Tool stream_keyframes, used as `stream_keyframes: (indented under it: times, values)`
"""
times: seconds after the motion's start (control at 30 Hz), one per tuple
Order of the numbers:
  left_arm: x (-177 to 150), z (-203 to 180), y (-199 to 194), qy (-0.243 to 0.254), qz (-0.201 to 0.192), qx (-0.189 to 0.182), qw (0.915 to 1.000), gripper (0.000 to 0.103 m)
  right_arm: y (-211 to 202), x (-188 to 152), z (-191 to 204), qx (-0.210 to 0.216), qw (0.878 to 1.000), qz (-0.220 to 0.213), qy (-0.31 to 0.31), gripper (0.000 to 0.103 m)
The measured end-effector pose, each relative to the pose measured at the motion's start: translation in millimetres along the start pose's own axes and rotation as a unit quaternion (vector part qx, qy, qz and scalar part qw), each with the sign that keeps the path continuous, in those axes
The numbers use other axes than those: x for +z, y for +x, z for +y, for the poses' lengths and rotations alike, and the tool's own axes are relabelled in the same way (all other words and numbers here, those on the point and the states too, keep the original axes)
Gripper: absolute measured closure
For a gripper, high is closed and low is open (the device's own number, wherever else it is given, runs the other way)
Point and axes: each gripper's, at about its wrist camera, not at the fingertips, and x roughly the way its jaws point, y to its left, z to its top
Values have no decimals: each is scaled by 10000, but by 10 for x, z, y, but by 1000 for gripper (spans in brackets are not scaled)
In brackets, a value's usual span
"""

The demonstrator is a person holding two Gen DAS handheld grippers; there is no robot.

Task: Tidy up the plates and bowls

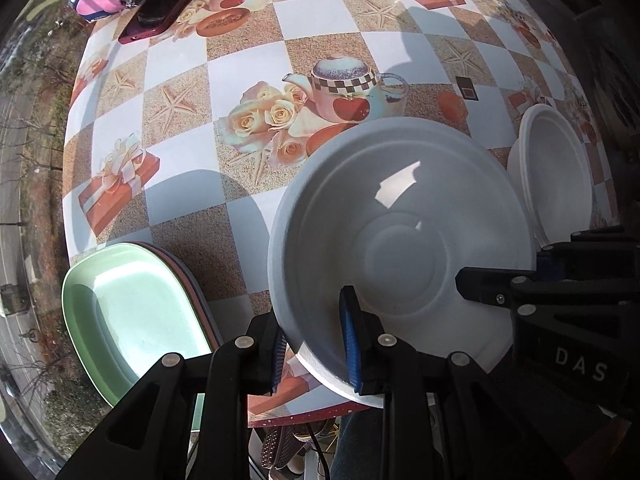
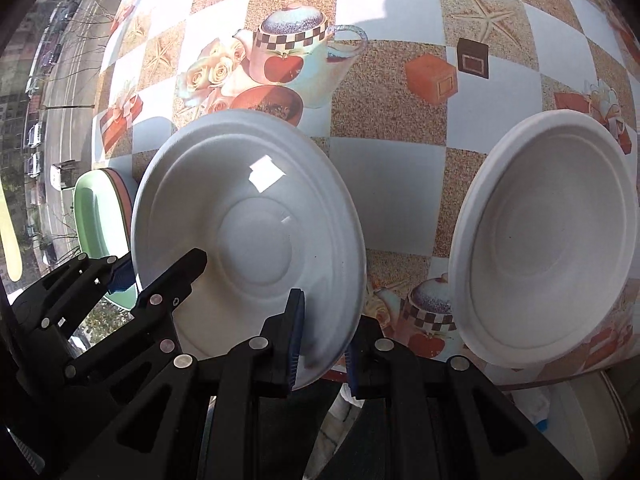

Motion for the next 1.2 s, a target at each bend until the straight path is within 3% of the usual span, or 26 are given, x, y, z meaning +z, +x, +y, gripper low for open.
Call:
stream_keyframes:
  times: [0.27, 0.33, 0.53, 0.7, 0.87, 1.2]
  values:
    - [22, -145, -134, 206, -182, 34, 9996, 76, -177, -14, -52, 5, 9996, -238, 129, 84]
    - [48, -189, -188, 264, -237, 46, 9994, 76, -242, 162, -195, 22, 9994, -300, 187, 84]
    - [83, -315, -315, 476, -402, 81, 9980, 76, -365, 213, -303, 53, 9981, -501, 341, 84]
    - [330, -345, -434, 641, -484, 64, 9967, 76, -429, 212, -317, 103, 9966, -648, 502, 84]
    - [448, -383, -554, 811, -573, 54, 9950, 76, -640, 174, -577, 142, 9948, -764, 658, 84]
    - [587, -599, -626, 1122, -695, 38, 9912, 76, -752, 90, -657, 202, 9905, -977, 950, 84]
